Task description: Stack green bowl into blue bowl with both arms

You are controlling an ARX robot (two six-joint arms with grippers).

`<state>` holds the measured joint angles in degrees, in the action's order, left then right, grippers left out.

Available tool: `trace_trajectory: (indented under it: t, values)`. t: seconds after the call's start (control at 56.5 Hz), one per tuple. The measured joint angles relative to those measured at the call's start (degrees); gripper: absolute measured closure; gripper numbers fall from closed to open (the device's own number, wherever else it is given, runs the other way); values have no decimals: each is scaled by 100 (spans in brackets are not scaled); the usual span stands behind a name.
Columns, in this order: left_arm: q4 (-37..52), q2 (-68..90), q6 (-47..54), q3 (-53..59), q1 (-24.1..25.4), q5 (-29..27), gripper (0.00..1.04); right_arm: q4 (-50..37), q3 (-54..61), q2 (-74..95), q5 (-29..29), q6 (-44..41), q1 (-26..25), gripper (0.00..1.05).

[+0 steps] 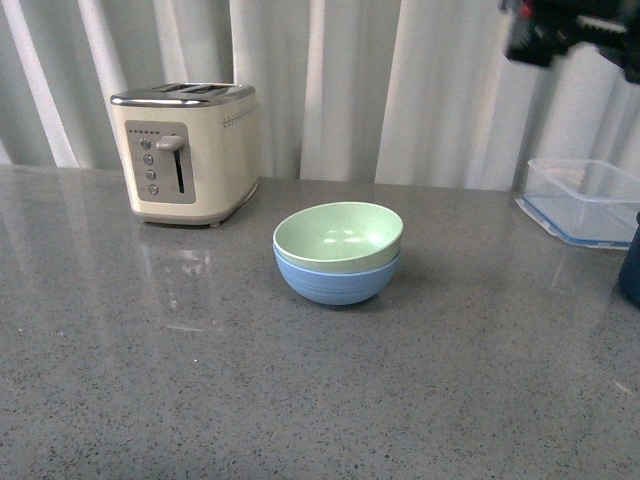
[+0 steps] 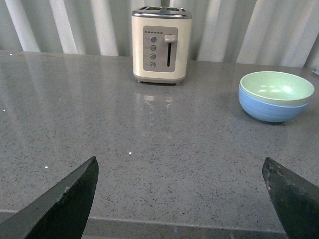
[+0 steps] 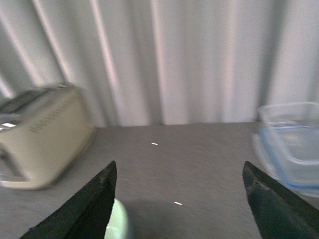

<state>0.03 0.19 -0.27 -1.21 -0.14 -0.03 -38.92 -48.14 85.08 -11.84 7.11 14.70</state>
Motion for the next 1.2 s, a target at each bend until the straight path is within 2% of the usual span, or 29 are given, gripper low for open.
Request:
trace_trajectory:
  t: [0.142,0.407,0.743,0.796,0.867,1.133,1.204]
  values:
    - [0,-2,2,0,0,-9,7,-407,1185,-529,2,-507,-264,59]
    - [0,-2,2,0,0,-4,7,-811,2581,-1534,367,-669,-647,103]
    - [0,-2,2,0,0,-2,7,-717,3805,-2835,748,-695,-1021,104]
    - [0,-2,2,0,0,-2,7,-595,3978,-3115,1121,-695,-1287,104]
    - [0,-2,2,0,0,-2,7,-444,4127,-3425,1137,-693,-1443,104]
    - [0,-2,2,0,0,-2,7,164,4463,-4378,1172,-695,-1456,104]
    - [0,-2,2,0,0,0,7,-26,4640,-4446,1172,-695,-1456,104]
